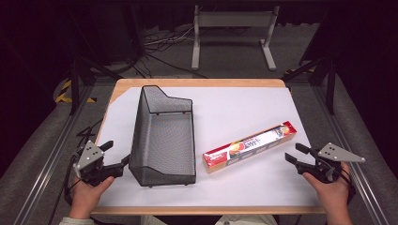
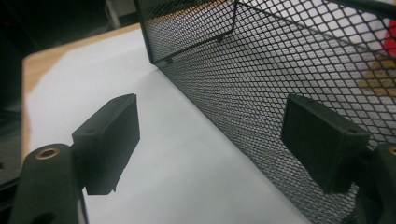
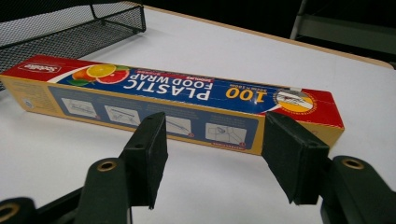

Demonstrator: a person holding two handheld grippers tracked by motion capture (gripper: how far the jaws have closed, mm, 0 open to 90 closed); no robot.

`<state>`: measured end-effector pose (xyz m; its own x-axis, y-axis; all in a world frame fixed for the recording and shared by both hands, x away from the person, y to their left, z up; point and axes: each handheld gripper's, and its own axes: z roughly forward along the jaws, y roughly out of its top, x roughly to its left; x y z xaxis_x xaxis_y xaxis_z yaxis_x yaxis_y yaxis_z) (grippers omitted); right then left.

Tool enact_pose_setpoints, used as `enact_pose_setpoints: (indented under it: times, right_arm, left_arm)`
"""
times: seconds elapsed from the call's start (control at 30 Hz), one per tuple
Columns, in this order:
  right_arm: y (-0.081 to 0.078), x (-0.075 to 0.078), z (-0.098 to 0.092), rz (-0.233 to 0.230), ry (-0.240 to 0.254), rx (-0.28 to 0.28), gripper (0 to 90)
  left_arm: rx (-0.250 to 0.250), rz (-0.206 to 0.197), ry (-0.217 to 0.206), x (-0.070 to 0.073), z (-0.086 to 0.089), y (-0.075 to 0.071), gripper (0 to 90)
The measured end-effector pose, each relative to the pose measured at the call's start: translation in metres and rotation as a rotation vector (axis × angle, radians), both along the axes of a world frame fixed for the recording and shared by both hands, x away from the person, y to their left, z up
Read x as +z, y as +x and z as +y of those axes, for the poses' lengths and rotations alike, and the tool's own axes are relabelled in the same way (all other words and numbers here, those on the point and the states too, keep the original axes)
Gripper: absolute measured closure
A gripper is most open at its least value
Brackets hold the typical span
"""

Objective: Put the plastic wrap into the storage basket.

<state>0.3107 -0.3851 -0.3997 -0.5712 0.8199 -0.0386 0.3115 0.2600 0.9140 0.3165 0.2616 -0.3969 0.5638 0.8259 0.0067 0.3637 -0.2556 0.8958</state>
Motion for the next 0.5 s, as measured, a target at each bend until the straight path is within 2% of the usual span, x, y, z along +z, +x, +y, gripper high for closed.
enact_pose_setpoints:
  times: [0.1, 0.13, 0.23, 0.4, 0.5]
  right_arm:
    - [-0.0005, 0.0015, 0.0016, -0.002, -0.016, 0.01, 40.9]
    - [-0.0006, 0.0023, 0.0021, -0.006, -0.027, 0.013, 40.8]
    - [-0.0002, 0.0047, 0.0017, -0.004, -0.02, 0.016, 40.8]
    - [-0.0002, 0.0069, -0.0009, 0.013, -0.026, 0.008, 41.3]
    - [-0.0001, 0.0103, 0.0001, 0.018, -0.024, 0.023, 41.9]
  left_arm:
    - [-0.002, 0.012, -0.017, -0.0022, 0.002, 0.0005, 20.0]
    - [-0.005, 0.017, -0.033, -0.0029, 0.003, 0.0002, 20.0]
    - [-0.011, 0.011, -0.071, -0.0018, 0.0053, -0.0019, 20.0]
    - [-0.018, 0.007, -0.089, 0.0001, 0.0034, -0.0015, 20.2]
    - [-0.022, 0.015, -0.088, 0.0001, 0.0016, -0.0006, 20.2]
